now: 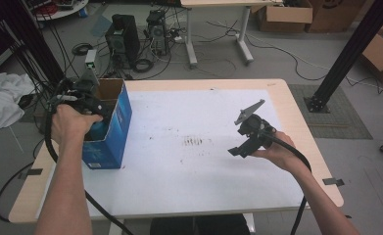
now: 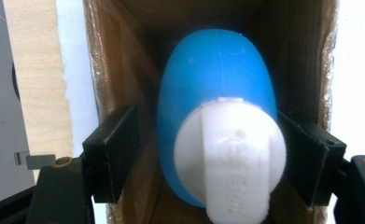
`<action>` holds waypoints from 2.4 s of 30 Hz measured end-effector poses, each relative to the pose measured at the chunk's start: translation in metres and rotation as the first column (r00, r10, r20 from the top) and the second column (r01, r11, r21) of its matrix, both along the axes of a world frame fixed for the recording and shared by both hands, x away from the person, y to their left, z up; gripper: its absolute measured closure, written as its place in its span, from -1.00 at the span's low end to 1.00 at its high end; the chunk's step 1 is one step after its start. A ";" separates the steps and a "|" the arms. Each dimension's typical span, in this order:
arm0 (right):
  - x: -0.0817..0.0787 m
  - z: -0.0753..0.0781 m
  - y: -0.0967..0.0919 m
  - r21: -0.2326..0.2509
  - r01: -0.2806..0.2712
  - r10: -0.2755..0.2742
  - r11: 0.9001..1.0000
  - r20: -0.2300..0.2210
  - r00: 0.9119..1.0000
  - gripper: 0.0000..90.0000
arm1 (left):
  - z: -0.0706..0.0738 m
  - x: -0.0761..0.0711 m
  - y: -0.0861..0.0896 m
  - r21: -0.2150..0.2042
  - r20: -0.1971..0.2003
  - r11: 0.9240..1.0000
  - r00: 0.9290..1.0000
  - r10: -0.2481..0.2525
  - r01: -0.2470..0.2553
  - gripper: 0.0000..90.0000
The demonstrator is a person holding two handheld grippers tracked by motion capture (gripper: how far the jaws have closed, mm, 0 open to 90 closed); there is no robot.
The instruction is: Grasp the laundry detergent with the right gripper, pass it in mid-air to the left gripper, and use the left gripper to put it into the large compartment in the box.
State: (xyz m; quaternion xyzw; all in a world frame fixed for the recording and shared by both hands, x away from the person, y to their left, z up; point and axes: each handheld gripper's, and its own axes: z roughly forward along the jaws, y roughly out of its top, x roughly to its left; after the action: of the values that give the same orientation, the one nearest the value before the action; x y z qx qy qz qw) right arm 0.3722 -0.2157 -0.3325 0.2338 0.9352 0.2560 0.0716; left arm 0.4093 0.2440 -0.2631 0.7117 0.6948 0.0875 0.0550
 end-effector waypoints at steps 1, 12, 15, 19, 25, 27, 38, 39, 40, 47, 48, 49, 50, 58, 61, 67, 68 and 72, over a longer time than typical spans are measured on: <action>0.000 0.000 0.000 0.001 -0.002 0.002 1.000 0.000 1.000 -0.65 | 0.001 0.000 0.000 0.001 0.004 1.000 1.000 0.001 -0.001 -0.40; 0.000 0.000 0.002 -0.004 -0.005 0.005 1.000 0.001 1.000 -0.65 | 0.014 0.000 -0.005 0.009 0.016 1.000 1.000 -0.015 0.015 -0.53; 0.000 -0.001 0.003 -0.006 -0.006 0.006 1.000 -0.002 1.000 -0.65 | 0.020 0.001 -0.008 0.017 0.021 0.999 0.999 -0.031 0.031 -0.56; 0.000 -0.002 0.002 -0.008 -0.003 0.003 1.000 -0.006 1.000 -0.65 | 0.033 0.001 -0.016 0.023 0.038 0.998 0.997 -0.060 0.059 -0.58; 0.000 -0.002 0.002 -0.011 -0.004 0.004 1.000 -0.005 1.000 -0.65 | 0.054 0.001 -0.032 0.037 0.069 0.993 0.991 -0.116 0.113 -0.60; 0.001 -0.001 0.002 -0.011 -0.003 0.003 1.000 -0.003 1.000 -0.65 | 0.061 0.001 -0.039 0.044 0.078 0.989 0.987 -0.143 0.140 -0.60; 0.001 0.003 -0.002 -0.025 0.010 -0.010 1.000 -0.004 1.000 -0.65 | 0.085 0.002 -0.082 0.081 0.081 0.957 0.955 -0.284 0.278 -0.61; 0.001 0.003 -0.002 -0.026 0.013 -0.013 1.000 -0.003 1.000 -0.65 | 0.087 0.003 -0.086 0.079 0.080 0.953 0.951 -0.298 0.292 -0.62; 0.002 0.003 -0.002 -0.027 0.013 -0.013 1.000 -0.005 1.000 -0.65 | 0.087 0.003 -0.090 0.073 0.078 0.949 0.947 -0.313 0.307 -0.62; 0.003 0.002 -0.004 -0.039 0.019 -0.019 0.999 -0.009 1.000 -0.65 | 0.088 0.003 -0.120 0.084 0.070 0.921 0.920 -0.387 0.381 -0.63; 0.003 0.002 -0.004 -0.042 0.021 -0.022 0.999 -0.011 1.000 -0.65 | 0.087 0.003 -0.124 0.083 0.069 0.916 0.914 -0.399 0.393 -0.63; 0.003 0.002 -0.004 -0.042 0.021 -0.021 0.999 -0.012 1.000 -0.65 | 0.086 0.003 -0.128 0.081 0.070 0.912 0.911 -0.408 0.402 -0.63; 0.003 0.002 -0.004 -0.044 0.025 -0.026 0.999 -0.014 1.000 -0.65 | 0.084 0.003 -0.132 0.077 0.069 0.908 0.906 -0.418 0.413 -0.63; 0.004 0.002 -0.006 -0.054 0.034 -0.035 0.998 -0.014 0.999 -0.65 | 0.058 0.000 -0.159 0.062 0.060 0.880 0.878 -0.474 0.471 -0.62; 0.004 0.003 -0.008 -0.057 0.039 -0.040 0.998 -0.017 0.999 -0.65 | 0.042 0.000 -0.167 0.052 0.046 0.870 0.869 -0.492 0.490 -0.62; 0.001 0.006 -0.012 -0.066 0.055 -0.056 0.996 -0.013 0.998 -0.65 | 0.011 0.000 -0.179 0.026 0.029 0.864 0.863 -0.504 0.503 -0.62; 0.001 0.006 -0.013 -0.067 0.057 -0.058 0.996 -0.013 0.998 -0.65 | 0.005 0.000 -0.181 0.026 0.021 0.862 0.861 -0.508 0.507 -0.62; 0.000 0.006 -0.015 -0.076 0.061 -0.063 0.995 -0.014 0.998 -0.65 | -0.012 -0.002 -0.187 0.031 -0.010 0.854 0.855 -0.519 0.519 -0.62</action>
State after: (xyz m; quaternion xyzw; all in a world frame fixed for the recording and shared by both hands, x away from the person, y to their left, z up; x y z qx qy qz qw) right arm 0.3725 -0.2305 -0.3263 0.2619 0.9371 0.2162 0.0807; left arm 0.4073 0.0572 -0.2752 0.8736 0.4757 0.0802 0.0644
